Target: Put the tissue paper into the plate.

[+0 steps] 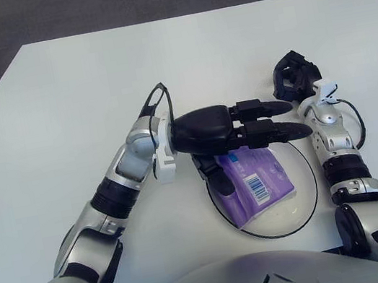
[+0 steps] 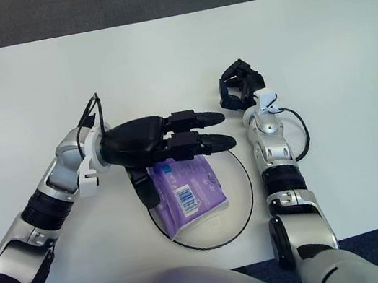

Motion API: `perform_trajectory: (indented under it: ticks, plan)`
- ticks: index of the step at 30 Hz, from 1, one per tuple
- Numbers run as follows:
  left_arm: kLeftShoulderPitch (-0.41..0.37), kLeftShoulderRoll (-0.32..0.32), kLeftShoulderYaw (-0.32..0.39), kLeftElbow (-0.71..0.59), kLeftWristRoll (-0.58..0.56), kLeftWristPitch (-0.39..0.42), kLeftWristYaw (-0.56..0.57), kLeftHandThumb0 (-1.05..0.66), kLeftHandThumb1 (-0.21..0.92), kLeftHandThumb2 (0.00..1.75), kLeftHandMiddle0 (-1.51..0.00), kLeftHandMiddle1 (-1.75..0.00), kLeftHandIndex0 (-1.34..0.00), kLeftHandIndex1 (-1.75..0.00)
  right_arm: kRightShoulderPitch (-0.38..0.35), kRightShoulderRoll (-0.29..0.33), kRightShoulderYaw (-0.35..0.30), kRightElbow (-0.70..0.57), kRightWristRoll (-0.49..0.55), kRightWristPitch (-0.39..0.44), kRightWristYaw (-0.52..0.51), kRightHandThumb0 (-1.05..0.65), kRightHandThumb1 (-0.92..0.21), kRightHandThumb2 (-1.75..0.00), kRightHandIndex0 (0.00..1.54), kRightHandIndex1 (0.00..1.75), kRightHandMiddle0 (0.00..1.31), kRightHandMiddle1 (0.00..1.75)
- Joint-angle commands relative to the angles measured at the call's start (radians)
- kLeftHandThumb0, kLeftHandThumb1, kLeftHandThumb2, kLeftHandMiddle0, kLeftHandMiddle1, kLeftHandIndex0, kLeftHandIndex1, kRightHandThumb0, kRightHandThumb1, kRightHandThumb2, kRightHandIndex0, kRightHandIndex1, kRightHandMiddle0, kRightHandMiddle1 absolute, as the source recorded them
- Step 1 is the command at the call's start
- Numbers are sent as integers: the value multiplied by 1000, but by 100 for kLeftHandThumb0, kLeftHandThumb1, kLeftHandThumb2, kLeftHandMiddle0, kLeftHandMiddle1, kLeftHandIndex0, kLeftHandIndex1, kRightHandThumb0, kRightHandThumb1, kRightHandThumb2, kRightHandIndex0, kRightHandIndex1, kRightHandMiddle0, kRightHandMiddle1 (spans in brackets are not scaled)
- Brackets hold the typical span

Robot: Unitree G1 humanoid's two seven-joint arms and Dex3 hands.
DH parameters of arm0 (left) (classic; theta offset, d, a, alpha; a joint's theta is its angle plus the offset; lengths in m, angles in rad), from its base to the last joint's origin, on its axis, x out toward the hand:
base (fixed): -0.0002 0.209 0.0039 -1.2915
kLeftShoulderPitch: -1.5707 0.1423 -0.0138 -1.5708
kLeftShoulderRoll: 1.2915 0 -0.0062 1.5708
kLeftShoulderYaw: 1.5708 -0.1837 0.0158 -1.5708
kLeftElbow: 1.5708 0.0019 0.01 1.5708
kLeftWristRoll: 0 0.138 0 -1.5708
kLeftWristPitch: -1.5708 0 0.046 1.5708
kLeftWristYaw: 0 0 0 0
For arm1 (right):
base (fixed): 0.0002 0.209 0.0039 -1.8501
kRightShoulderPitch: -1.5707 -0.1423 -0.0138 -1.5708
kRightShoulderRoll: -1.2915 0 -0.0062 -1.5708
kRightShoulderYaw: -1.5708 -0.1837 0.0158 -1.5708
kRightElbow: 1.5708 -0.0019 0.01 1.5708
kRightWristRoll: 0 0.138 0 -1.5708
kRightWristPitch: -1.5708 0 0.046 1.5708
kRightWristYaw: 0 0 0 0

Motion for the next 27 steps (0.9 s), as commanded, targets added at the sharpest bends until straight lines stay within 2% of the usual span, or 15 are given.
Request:
perform_trajectory:
  ticks: [1,4,10,16,19,22,27]
  plan:
    - [-21,29,-1,-30,-16,76,-24,-105,92,90,0,0,0,0,138,107,41,-58,-28,99,-69,-47,-37,-125,129,175,57,175]
    - [-33,36,0,-44,-26,110,-37,-105,92,88,0,0,0,0,142,103,34,-61,-35,119,-89,-47,-36,-126,129,175,58,175]
    - [-49,39,9,-50,27,93,-22,-105,92,85,0,0,0,0,168,81,41,-81,-48,130,-85,-48,-32,-131,127,175,61,175]
    - [-63,23,36,-21,125,-23,51,-105,92,80,0,0,0,0,147,53,21,-56,-16,152,-22,-49,-29,-135,129,175,64,175]
    - [-68,15,53,-11,171,-72,97,-105,92,77,0,0,0,0,144,61,7,-73,22,207,12,-50,-28,-136,129,175,65,175]
    - [-66,28,65,-6,184,-89,118,-105,92,75,0,0,0,0,136,71,-11,-75,45,237,20,-49,-30,-133,125,175,63,175]
    - [-61,68,89,-1,170,-94,129,-105,92,76,0,0,0,0,132,64,-8,-72,27,242,17,-46,-38,-124,107,175,57,175]
